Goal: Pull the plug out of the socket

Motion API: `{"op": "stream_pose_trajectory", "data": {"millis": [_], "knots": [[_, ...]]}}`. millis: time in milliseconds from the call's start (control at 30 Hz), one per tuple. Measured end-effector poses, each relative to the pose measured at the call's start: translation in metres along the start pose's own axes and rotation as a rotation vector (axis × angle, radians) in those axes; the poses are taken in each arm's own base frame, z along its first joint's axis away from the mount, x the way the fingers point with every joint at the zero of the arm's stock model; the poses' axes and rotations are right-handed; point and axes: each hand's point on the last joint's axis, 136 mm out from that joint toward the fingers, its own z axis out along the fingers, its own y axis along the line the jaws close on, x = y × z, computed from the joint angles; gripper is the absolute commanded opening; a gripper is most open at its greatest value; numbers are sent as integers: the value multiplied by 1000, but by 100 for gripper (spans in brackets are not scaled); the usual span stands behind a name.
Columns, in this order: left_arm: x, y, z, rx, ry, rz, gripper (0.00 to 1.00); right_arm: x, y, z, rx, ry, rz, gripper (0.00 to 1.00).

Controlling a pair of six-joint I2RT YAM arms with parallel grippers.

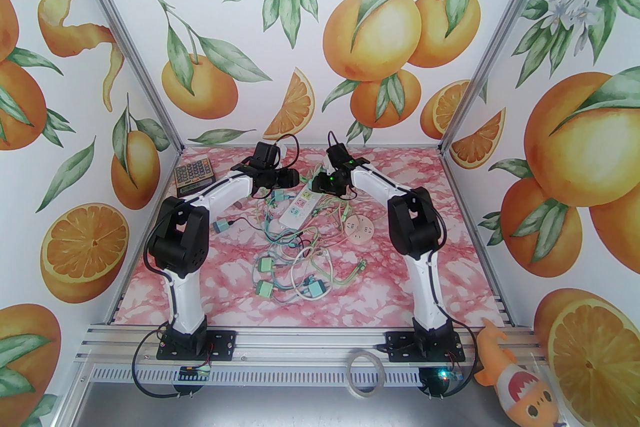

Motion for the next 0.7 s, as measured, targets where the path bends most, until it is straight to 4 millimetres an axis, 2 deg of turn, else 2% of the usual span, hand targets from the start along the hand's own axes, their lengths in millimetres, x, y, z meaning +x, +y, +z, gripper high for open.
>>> {"op": "stream_pose_trajectory", "data": {"millis": [300, 433, 700], "knots": [[9, -12, 3, 22, 19, 15, 50, 1, -14, 2, 90, -9, -45, 49], [11, -16, 4, 27, 23, 22, 50, 10, -23, 8, 111, 1, -41, 48], [12, -16, 5, 26, 24, 22, 50, 25, -23, -10, 98, -36, -86, 49]]}}
